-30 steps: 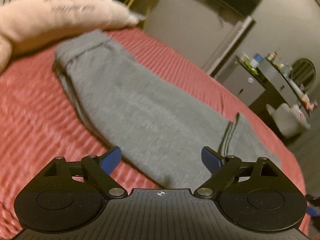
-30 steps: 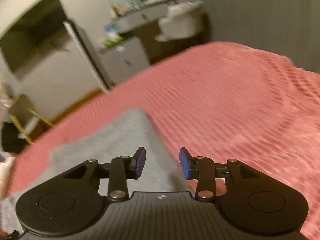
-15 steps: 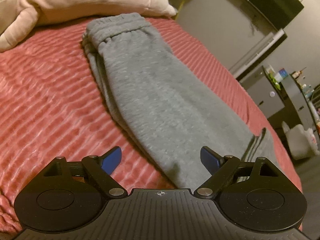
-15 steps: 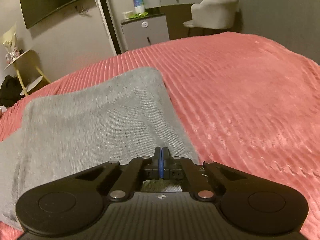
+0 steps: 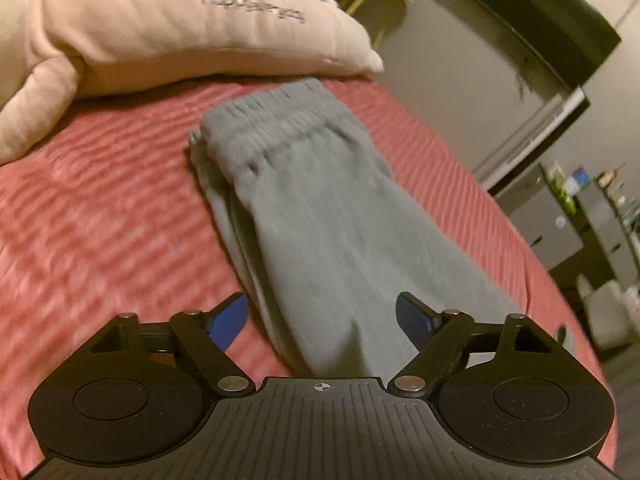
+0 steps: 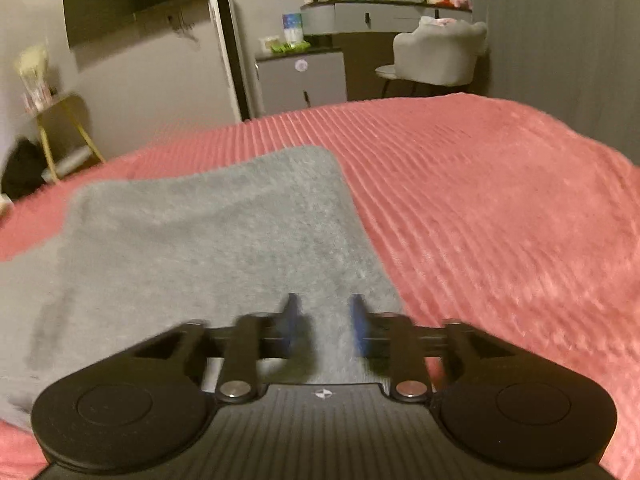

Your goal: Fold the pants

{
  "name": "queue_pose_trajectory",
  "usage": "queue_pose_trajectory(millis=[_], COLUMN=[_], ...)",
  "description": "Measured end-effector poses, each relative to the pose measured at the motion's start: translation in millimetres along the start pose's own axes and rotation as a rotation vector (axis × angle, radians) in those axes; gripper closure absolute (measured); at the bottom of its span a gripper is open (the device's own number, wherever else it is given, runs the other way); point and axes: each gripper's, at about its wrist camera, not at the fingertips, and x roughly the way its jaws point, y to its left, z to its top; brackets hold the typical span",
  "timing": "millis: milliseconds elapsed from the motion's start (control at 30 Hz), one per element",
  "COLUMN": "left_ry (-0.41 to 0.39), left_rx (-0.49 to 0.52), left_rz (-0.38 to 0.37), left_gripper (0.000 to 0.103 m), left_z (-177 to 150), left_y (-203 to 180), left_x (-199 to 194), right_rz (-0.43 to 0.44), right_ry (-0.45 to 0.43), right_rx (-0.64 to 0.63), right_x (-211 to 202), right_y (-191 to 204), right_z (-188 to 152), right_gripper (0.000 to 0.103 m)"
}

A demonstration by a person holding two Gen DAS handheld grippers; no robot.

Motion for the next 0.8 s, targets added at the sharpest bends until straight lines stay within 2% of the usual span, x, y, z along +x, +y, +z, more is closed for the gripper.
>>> queue_pose_trajectory(millis=[67, 133, 267, 333, 400, 533, 600, 667, 733, 800], left_ry=[0.037, 0.070, 0.078, 0.079, 0.054, 0.064, 0.060, 0.062, 0.070, 0.053], left_rx=[-0.042, -0.118, -0.167, -0.205, -0.252, -0.236, -0.231, -0.207, -0.164, -0.126], left_rz=[-0.006, -0.034, -0.116, -0.126, -0.128, -0.150, -0.154, -0.140, -0.101, -0.105], left_gripper=[0.027, 0.034, 0.038, 0.040, 0.038, 0.034, 0.036, 0.040, 0.056, 0.070], left_z=[14, 23, 33, 39, 45, 50, 53, 57, 62, 61], left_y=[18, 38, 57, 62, 66, 68, 67, 63, 58, 53], left_x=[12, 23, 34, 37, 34, 45, 50, 56, 59, 53], right_rz=[0.022, 0.073, 0.084, 0.081, 0.079, 0.067, 0.057, 0.045, 0.036, 0.030], right_ry=[-0.033, -0.036, 0.041, 0.047, 0.052, 0.058, 0.068, 0.077, 0.083, 0.088], right_rx=[0.018, 0.058, 0.127, 0.154, 0.171, 0.199, 0.206, 0.204, 0.197, 0.198], right_x=[-10, -12, 6, 11, 12, 16, 21, 23, 24, 24], right_y=[-3, -10, -15, -19, -21, -22, -23, -23, -22, -22], right_z=[0, 0, 0, -1, -1, -4, -5, -5, -5, -5], right_gripper=[0.017, 0.009, 0.008, 0.008, 0.008, 0.007, 0.007, 0.007, 0.007, 0.007])
